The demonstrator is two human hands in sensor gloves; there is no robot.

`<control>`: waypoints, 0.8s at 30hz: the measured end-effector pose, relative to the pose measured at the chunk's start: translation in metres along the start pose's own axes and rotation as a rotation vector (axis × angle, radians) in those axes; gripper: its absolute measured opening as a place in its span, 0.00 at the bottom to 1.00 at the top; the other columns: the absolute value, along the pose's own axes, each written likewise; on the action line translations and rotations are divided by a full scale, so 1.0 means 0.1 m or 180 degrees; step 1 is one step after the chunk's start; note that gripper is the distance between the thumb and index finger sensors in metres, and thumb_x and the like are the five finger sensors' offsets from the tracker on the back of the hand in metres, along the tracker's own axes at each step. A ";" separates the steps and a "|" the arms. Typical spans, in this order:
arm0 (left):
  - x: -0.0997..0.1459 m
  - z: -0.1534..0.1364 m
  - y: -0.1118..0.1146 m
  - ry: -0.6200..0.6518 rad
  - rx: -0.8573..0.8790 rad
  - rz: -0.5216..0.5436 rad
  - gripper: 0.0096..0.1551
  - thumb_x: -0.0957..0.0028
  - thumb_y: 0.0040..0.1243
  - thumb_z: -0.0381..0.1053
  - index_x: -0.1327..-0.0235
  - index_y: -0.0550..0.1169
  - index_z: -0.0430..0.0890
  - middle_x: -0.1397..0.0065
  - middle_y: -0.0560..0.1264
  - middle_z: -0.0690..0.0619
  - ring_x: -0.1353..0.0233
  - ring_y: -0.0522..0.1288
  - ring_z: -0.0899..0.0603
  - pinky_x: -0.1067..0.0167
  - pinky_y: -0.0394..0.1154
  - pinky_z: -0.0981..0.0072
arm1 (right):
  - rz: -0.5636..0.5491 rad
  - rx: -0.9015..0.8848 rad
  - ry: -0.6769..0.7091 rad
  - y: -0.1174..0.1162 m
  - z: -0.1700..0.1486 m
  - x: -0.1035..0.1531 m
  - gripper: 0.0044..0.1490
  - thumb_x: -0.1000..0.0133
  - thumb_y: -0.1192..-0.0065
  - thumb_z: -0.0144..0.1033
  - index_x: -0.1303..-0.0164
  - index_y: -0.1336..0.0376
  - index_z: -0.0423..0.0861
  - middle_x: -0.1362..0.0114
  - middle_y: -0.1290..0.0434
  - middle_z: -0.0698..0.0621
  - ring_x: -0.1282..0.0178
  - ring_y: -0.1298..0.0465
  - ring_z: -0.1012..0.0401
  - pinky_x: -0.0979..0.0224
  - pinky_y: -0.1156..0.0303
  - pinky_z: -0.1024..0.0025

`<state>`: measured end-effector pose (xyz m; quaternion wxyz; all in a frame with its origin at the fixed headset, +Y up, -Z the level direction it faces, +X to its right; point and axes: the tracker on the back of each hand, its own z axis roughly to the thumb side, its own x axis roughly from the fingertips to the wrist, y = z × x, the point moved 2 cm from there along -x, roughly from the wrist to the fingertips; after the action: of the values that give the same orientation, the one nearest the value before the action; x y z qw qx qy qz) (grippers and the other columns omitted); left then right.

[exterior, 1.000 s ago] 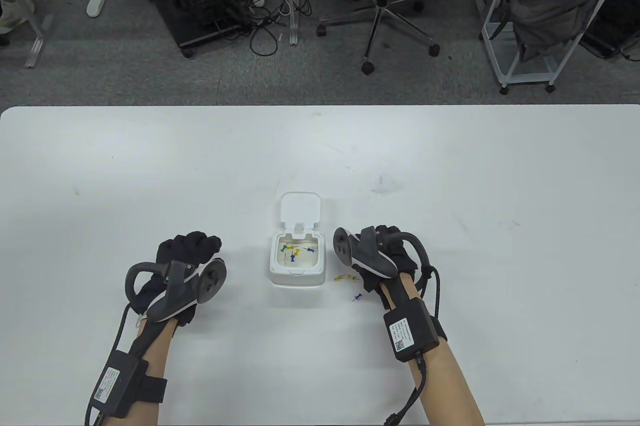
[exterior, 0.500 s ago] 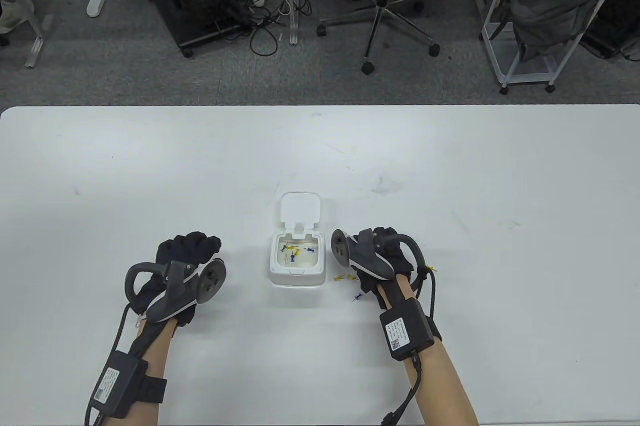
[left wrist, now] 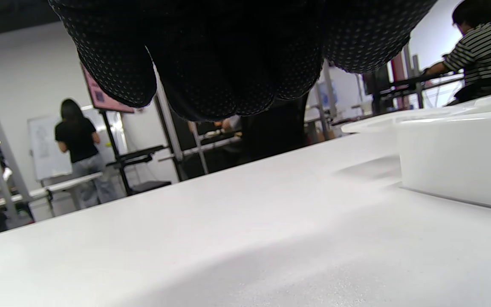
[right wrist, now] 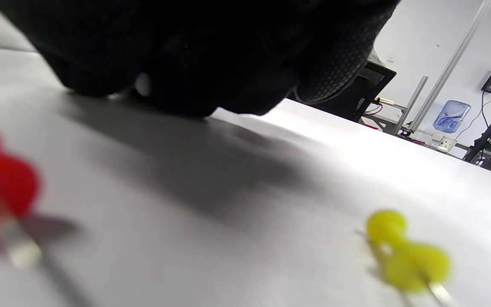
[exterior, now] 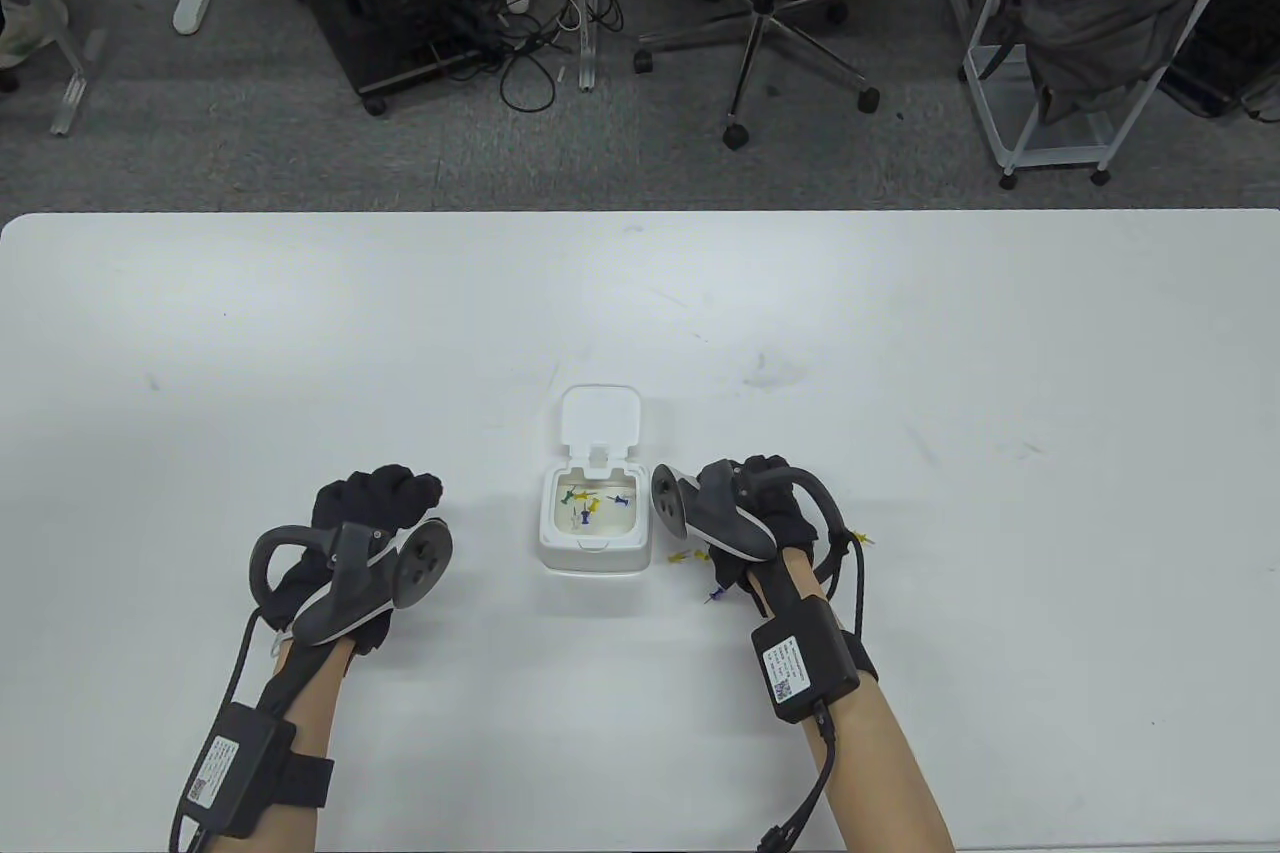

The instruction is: Press to open box and store push pins

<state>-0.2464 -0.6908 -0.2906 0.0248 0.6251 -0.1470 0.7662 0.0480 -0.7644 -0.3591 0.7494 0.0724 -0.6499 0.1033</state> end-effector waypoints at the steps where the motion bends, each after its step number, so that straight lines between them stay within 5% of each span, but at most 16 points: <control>1: 0.00 0.00 0.00 -0.0001 0.0003 -0.0001 0.28 0.46 0.54 0.62 0.32 0.75 0.59 0.27 0.77 0.57 0.33 0.81 0.47 0.27 0.76 0.47 | 0.0004 -0.0041 -0.0014 0.00 -0.01 0.00 0.24 0.58 0.35 0.52 0.52 0.31 0.59 0.49 0.18 0.62 0.47 0.17 0.58 0.23 0.27 0.48; 6: 0.00 0.00 0.00 -0.0002 0.0004 -0.0005 0.28 0.46 0.54 0.63 0.32 0.75 0.59 0.27 0.76 0.57 0.33 0.81 0.47 0.27 0.76 0.47 | -0.0053 -0.0156 -0.0051 0.06 -0.06 -0.01 0.25 0.59 0.35 0.52 0.52 0.31 0.60 0.49 0.18 0.63 0.47 0.17 0.58 0.23 0.27 0.48; 12: 0.00 0.00 0.01 0.0001 0.0010 -0.0010 0.28 0.46 0.54 0.63 0.32 0.75 0.59 0.27 0.76 0.57 0.33 0.81 0.47 0.27 0.76 0.47 | -0.0222 -0.0343 0.0022 0.40 -0.03 -0.02 0.26 0.59 0.35 0.53 0.51 0.32 0.60 0.47 0.19 0.62 0.45 0.18 0.58 0.23 0.28 0.48; 24: 0.00 0.00 0.01 0.0001 0.0015 -0.0004 0.28 0.46 0.54 0.63 0.32 0.75 0.59 0.27 0.76 0.57 0.33 0.81 0.47 0.27 0.76 0.47 | -0.0477 -0.0327 0.0366 0.88 0.39 0.00 0.26 0.59 0.35 0.53 0.50 0.32 0.60 0.46 0.19 0.62 0.44 0.19 0.58 0.22 0.29 0.47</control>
<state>-0.2464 -0.6913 -0.2911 0.0238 0.6251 -0.1447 0.7666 -0.0119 -0.6883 -0.3556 0.7939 0.0762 -0.6030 0.0175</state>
